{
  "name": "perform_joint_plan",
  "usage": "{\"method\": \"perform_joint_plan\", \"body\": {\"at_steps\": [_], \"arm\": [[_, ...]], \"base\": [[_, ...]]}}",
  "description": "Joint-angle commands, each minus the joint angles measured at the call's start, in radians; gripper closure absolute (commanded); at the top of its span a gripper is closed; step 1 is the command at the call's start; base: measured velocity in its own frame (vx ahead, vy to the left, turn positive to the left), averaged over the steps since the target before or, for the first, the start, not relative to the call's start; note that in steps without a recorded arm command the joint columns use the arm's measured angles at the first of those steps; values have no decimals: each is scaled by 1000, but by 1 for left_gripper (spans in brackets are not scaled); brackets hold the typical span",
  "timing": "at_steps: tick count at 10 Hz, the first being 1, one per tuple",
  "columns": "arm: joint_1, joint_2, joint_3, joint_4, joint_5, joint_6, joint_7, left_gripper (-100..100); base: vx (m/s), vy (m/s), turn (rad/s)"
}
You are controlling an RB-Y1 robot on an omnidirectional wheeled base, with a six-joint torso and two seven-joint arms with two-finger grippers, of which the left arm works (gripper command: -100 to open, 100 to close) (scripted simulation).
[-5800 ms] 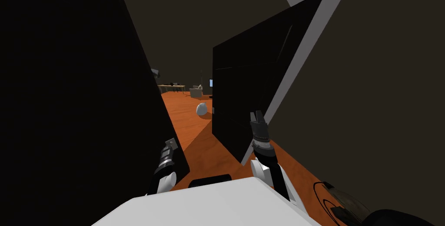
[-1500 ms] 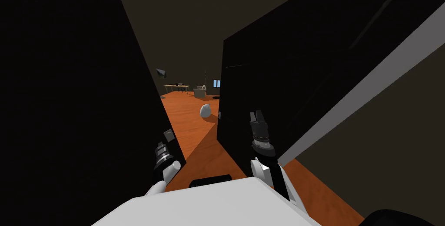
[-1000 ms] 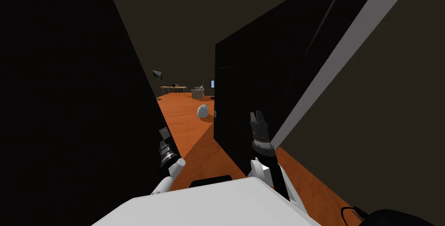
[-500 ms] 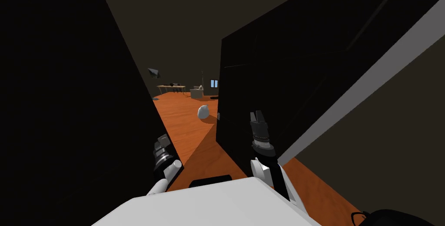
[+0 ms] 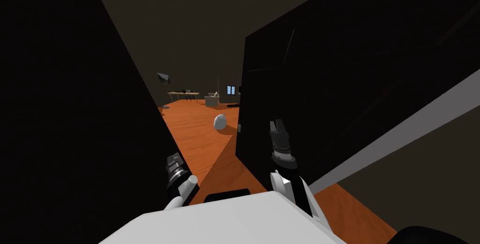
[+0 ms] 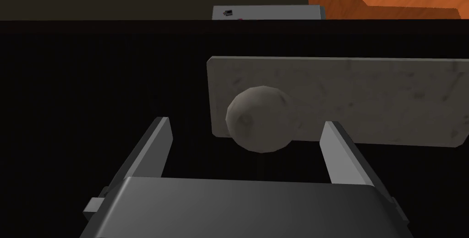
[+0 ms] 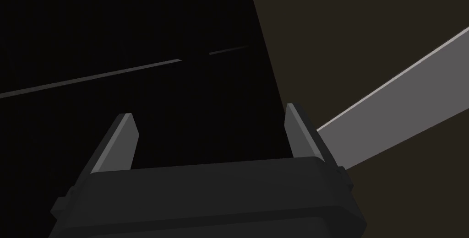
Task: Push the door open
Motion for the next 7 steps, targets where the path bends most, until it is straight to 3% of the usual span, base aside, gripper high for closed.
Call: {"method": "perform_joint_plan", "body": {"at_steps": [1,6,7], "arm": [[-2,2,0,1,0,2,0,100],[-2,2,0,1,0,2,0,100],[-7,32,26,2,27,-5,-20,100]], "base": [[-13,-13,-3],[-8,-9,1],[83,62,5]]}}
